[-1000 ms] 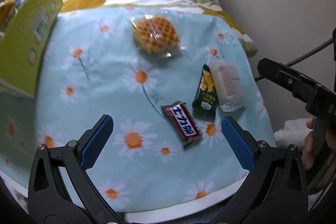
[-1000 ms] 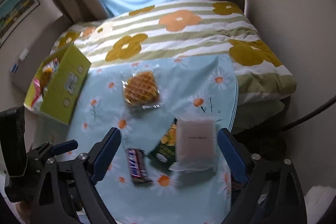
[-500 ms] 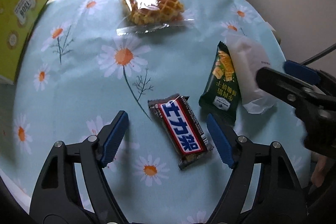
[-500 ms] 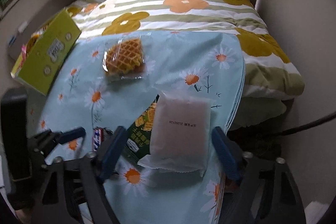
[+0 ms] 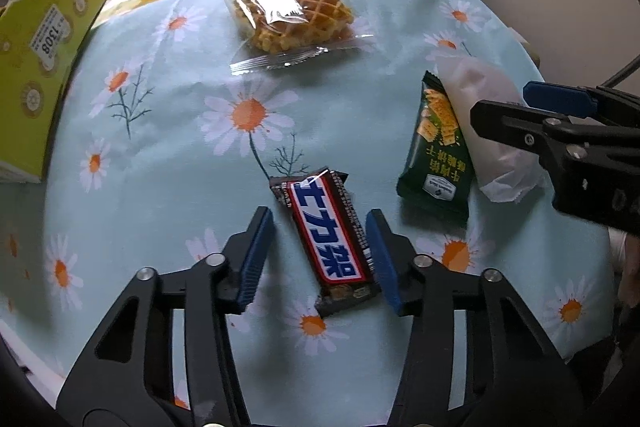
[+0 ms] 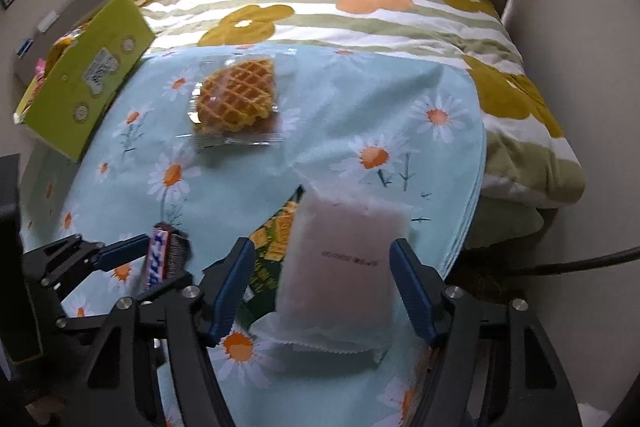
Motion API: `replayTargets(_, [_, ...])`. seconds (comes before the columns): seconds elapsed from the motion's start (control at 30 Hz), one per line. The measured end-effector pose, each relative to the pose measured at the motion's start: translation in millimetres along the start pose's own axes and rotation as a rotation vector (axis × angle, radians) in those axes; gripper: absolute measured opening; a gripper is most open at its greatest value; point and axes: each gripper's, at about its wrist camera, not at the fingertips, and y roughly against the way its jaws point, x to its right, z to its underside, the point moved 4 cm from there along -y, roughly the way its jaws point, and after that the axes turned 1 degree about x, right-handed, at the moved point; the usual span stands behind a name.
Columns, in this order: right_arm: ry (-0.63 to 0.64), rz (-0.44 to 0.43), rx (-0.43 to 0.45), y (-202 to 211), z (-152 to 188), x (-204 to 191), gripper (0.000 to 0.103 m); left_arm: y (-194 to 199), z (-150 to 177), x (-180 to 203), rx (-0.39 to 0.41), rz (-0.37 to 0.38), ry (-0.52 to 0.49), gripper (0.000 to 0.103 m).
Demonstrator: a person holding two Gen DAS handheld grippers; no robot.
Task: Organize snacks
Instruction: 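Grasp the blue-and-red chocolate bar with the left tool while the right tool grasps the white packet, then carry the chocolate bar and white packet over the yellow box with both tools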
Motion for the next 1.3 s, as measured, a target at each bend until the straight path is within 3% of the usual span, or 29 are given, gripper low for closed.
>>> replayTargets(0.13, [-0.027, 0.007, -0.044, -7, -4, 6, 0.065, 0, -3, -3, -0.002, -0.006, 0.003, 0.035])
replayTargets(0.33, [-0.002, 0.075, -0.151, -26, -8, 5, 0.065, 0, -6, -5, -0.013, -0.007, 0.003, 0.035])
replayTargets(0.53, [0.02, 0.078, -0.199, -35, -6, 8, 0.068, -3, -11, -4, -0.017, -0.009, -0.002, 0.035])
replayTargets(0.9, [0.058, 0.078, -0.164, -29, 1, 2, 0.062, -3, -12, -8, -0.018, 0.019, -0.015, 0.031])
replayTargets(1.3, [-0.016, 0.019, -0.07, -4, -4, -3, 0.06, 19, -14, -23, 0.043, 0.035, 0.017, 0.03])
